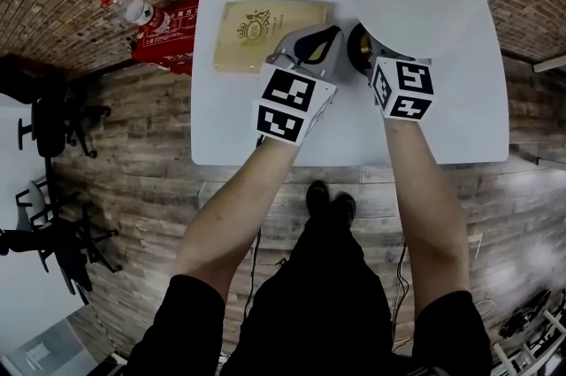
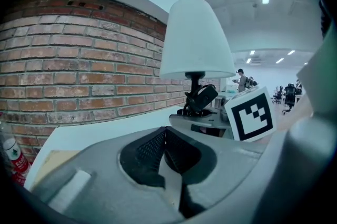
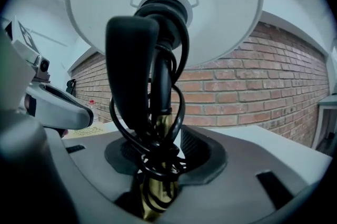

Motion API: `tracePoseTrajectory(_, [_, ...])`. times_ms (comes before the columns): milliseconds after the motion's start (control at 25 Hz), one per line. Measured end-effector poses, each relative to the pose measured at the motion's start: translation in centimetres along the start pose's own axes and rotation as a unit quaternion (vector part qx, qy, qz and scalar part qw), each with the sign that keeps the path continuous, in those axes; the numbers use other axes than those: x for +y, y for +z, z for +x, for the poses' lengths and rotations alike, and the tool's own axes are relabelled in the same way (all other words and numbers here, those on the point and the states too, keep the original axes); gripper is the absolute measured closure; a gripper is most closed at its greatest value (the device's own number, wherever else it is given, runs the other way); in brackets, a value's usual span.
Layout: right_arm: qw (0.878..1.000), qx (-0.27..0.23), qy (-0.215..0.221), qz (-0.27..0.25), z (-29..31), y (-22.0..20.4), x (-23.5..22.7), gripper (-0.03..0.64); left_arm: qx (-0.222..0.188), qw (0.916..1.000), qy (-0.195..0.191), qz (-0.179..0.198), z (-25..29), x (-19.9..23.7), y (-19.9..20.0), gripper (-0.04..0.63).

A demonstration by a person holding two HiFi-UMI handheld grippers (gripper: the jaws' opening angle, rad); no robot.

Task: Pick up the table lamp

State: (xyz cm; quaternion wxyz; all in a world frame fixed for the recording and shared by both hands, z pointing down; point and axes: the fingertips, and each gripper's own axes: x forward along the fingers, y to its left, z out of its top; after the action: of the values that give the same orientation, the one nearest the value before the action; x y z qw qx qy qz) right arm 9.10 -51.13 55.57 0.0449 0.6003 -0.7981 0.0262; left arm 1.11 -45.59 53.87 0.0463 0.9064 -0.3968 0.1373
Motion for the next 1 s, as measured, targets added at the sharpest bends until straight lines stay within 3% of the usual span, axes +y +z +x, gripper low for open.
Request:
tracePoseTrajectory(200, [0.999, -0.028, -0.026, -0.005, 0.0, 0.0, -0.2, 0.499, 0.008, 0.9999, 0.006, -0.001, 0.0, 1.4, -0.9, 0.588])
tracePoseTrajectory(640, [0.998, -0.06, -0.03, -0.018, -0.2, 2.0, 0.1, 0.556, 0.007, 0.9997, 0.01, 0.02, 1.4, 2.3, -0.8, 0.588])
tracePoseTrajectory(1000, [0.999, -0.013, -0.013, -0.03, 0.3, 1.9, 0.5, 0.574, 0.002, 0.9998, 0.011, 0.014, 1.6, 2.1, -0.3, 0.588])
